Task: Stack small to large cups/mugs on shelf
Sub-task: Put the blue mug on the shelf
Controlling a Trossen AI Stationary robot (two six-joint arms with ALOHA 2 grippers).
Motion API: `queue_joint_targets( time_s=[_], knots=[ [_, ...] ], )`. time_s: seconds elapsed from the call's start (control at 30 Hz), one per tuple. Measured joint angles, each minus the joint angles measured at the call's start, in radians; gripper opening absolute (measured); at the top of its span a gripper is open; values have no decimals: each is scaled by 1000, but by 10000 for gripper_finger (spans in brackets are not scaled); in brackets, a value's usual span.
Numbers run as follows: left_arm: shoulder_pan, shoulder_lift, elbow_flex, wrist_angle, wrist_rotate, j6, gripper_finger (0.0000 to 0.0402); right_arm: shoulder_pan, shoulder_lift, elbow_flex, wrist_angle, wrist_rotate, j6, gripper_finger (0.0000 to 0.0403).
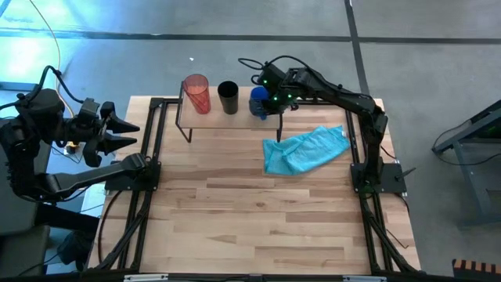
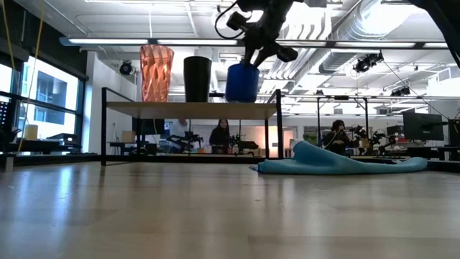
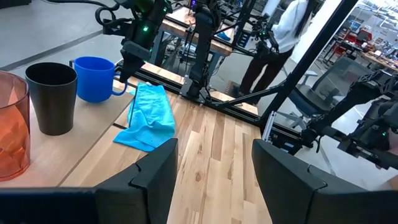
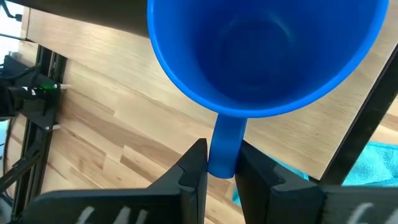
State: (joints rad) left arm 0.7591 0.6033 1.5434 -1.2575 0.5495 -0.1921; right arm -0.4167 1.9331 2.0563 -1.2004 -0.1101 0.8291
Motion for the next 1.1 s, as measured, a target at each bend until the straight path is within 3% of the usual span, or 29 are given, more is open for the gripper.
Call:
queue_joint_targets(
  time_s=[1.1],
  knots=[
    [0, 0, 0, -1, 0, 0, 193, -9, 10, -11, 22, -24, 20, 52]
  ],
)
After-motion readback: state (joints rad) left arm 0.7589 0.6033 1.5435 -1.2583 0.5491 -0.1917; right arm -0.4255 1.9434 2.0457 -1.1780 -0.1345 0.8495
